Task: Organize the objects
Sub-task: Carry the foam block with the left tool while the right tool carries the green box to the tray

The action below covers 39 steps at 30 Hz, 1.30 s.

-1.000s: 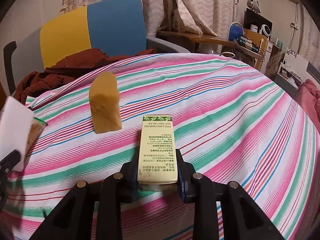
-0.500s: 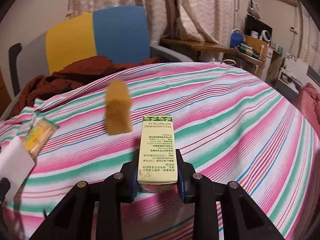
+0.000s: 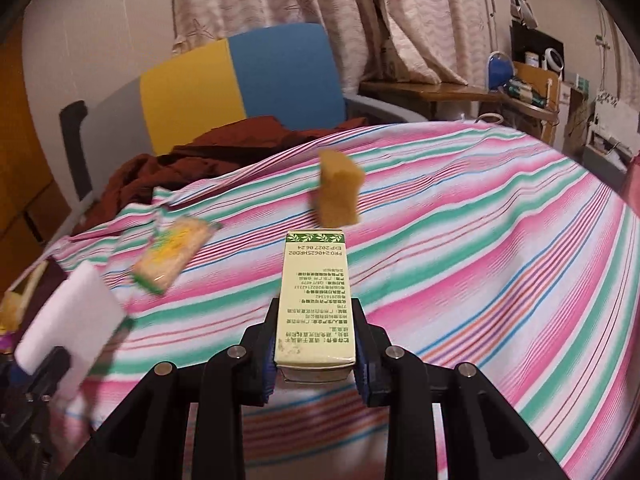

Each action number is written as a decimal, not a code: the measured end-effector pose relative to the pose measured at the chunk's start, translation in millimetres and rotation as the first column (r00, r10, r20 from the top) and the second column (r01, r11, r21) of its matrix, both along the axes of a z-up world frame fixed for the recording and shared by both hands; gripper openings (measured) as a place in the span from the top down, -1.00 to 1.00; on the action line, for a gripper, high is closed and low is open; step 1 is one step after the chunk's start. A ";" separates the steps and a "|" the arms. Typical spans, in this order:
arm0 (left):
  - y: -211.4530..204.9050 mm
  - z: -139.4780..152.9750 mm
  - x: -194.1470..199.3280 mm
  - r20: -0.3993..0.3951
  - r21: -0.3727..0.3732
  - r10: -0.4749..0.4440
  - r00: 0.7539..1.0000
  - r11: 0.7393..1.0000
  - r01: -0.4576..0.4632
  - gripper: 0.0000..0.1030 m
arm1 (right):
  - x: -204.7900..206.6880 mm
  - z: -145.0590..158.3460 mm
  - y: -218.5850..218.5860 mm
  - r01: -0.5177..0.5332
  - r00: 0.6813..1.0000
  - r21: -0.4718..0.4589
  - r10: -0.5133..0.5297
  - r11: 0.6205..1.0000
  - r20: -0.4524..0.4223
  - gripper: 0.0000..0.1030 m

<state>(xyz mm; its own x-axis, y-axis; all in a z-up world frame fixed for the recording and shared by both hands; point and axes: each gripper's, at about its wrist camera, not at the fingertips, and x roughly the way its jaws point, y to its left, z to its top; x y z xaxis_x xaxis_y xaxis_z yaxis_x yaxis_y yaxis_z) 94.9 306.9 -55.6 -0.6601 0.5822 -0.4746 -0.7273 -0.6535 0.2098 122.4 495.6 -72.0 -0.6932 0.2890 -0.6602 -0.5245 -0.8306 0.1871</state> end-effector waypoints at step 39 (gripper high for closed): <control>-302.1 35.8 -73.5 0.322 0.166 0.539 0.778 0.777 -0.607 0.58 | -74.5 44.0 -300.8 -0.728 0.683 -0.089 0.730 0.680 -0.018 0.37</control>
